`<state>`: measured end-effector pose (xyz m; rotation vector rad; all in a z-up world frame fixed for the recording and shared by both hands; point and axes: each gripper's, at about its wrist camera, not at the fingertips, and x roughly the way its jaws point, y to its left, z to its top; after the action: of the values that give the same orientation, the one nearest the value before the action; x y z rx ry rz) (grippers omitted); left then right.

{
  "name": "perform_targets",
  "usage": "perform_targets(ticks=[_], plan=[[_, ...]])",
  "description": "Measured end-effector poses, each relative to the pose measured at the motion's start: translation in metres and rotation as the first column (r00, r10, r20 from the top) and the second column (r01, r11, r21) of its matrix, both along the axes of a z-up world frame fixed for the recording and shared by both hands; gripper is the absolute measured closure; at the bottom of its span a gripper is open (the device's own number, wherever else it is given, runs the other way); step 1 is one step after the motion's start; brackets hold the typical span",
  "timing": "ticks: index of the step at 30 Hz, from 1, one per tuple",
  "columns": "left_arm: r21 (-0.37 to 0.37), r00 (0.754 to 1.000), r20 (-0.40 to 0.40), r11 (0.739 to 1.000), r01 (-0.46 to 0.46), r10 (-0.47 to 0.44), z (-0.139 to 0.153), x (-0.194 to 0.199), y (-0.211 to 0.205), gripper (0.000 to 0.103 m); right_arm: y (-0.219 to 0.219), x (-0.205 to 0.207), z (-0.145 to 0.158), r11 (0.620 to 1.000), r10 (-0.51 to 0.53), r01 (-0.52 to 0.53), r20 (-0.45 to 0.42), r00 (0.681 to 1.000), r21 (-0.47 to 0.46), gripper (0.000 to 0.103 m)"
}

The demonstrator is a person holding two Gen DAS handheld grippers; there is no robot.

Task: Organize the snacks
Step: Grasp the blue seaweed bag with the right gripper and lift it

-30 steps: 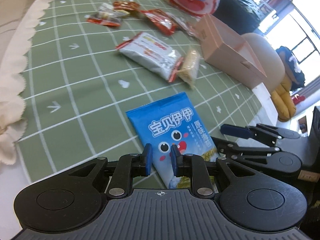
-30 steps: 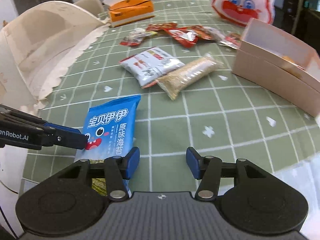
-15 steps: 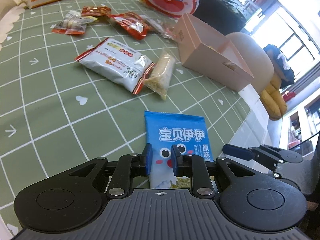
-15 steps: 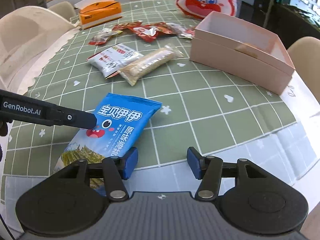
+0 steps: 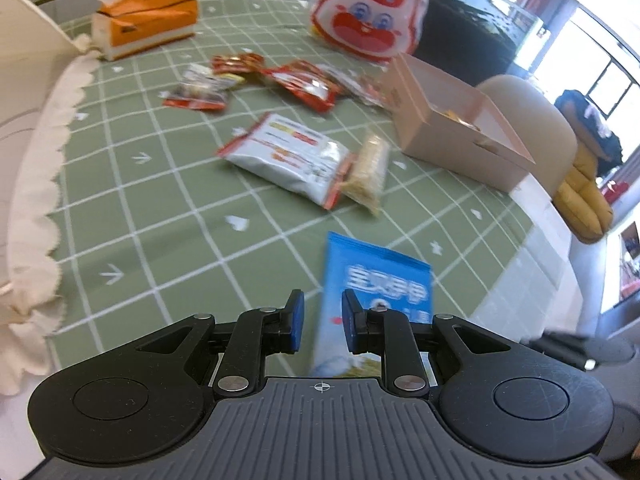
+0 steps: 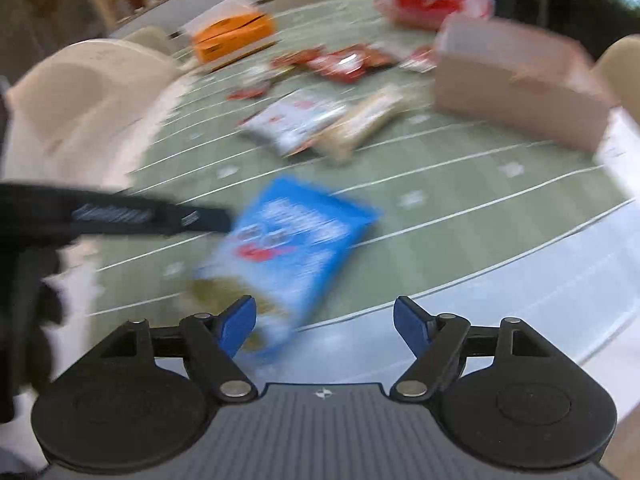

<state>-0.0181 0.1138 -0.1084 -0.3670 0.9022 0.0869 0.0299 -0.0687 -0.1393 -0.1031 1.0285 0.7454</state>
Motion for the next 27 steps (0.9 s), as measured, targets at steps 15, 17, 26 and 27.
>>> perform_targets(ticks=[15, 17, 26, 27], plan=[[-0.024, 0.980, 0.011, 0.979, -0.201, 0.201, 0.000, -0.043, 0.049, 0.079, 0.086, 0.001, -0.011, 0.993, -0.075, 0.080, 0.059, 0.995, -0.091, 0.013], [-0.036, 0.979, 0.010, 0.978, -0.205, 0.206, -0.003, -0.045, 0.051, 0.079, 0.092, -0.001, -0.014, 0.992, -0.051, 0.063, 0.106, 0.993, -0.111, 0.010], [-0.048, 0.987, -0.004, 0.986, -0.159, 0.159, -0.010, -0.030, 0.045, 0.080, 0.067, 0.015, -0.010, 0.982, -0.027, 0.067, 0.218, 0.976, -0.177, 0.018], [-0.048, 0.989, 0.002, 0.988, -0.148, 0.148, -0.010, -0.026, 0.042, 0.080, 0.055, 0.021, -0.007, 0.981, -0.048, 0.090, 0.234, 0.971, -0.173, 0.018]])
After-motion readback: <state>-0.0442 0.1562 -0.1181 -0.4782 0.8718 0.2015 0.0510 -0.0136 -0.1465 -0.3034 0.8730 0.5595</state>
